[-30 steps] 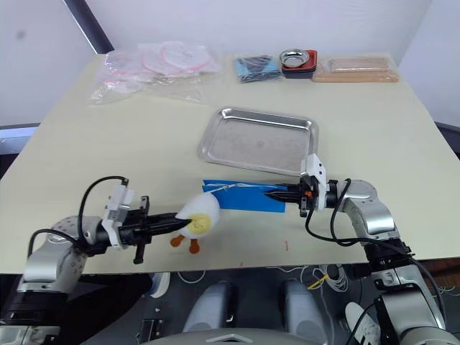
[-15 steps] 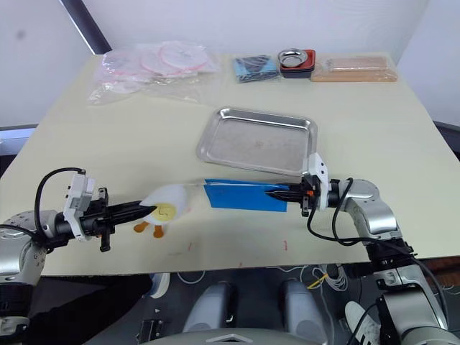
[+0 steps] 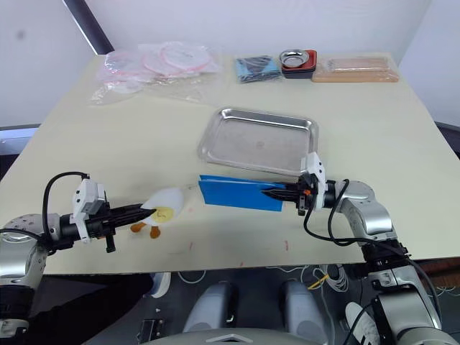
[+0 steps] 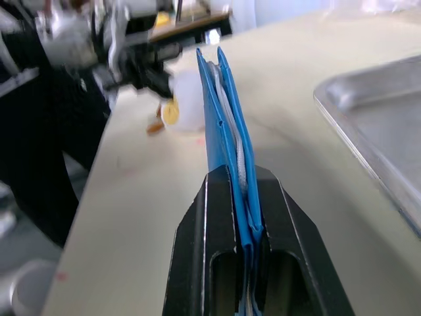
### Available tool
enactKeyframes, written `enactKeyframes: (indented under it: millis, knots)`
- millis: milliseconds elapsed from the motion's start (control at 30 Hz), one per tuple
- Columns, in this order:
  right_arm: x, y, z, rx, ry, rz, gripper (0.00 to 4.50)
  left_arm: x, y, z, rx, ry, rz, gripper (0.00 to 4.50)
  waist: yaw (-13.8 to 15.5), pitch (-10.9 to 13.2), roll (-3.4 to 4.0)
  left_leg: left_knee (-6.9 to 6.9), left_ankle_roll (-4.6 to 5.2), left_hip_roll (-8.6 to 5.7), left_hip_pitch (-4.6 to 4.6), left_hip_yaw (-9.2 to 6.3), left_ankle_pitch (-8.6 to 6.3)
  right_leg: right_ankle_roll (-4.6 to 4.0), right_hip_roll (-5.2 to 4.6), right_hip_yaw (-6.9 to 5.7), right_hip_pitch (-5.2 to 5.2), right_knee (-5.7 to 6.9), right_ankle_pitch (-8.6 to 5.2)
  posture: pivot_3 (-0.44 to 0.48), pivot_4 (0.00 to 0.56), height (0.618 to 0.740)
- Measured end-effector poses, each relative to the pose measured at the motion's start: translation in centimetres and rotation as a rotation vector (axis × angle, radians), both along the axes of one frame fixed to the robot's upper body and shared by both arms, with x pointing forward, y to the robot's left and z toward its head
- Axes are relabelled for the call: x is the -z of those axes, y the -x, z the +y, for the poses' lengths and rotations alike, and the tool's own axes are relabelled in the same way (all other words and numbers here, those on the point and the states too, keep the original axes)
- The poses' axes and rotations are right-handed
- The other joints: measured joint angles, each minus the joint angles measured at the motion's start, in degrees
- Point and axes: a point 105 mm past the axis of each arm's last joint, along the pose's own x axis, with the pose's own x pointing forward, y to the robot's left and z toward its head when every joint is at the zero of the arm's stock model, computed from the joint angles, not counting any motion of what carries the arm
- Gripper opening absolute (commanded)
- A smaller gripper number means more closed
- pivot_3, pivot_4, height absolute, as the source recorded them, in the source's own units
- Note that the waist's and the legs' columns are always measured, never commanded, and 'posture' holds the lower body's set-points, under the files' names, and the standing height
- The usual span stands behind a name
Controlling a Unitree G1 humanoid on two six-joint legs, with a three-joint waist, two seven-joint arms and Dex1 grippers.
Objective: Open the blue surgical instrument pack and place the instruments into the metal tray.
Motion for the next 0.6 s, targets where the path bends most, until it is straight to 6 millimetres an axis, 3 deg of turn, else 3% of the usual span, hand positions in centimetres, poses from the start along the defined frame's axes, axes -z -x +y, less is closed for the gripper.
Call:
enactKeyframes:
  millis: [333,600]
  knots:
    - [-3.0,-0.1,0.1,0.02,-0.222,0.071,0.0,0.2,0.0,-0.2,-0.011,0.04,0.014,0.02,0.1,0.0,0.02,0.0,0.0,-0.01,0.0,-0.02,0.0,0.0,-0.02,-0.01,0.02,-0.01,0.0,0.0,0.15,0.74]
    - [-2.5,-0.1,-0.2,0.03,-0.117,-0.013,0.0,-0.3,0.0,0.2,0.017,-0.005,0.008,0.02,0.0,0.0,0.02,0.0,0.0,-0.01,0.0,-0.01,0.0,0.08,-0.01,-0.01,0.0,-0.02,-0.05,0.0,0.15,0.74]
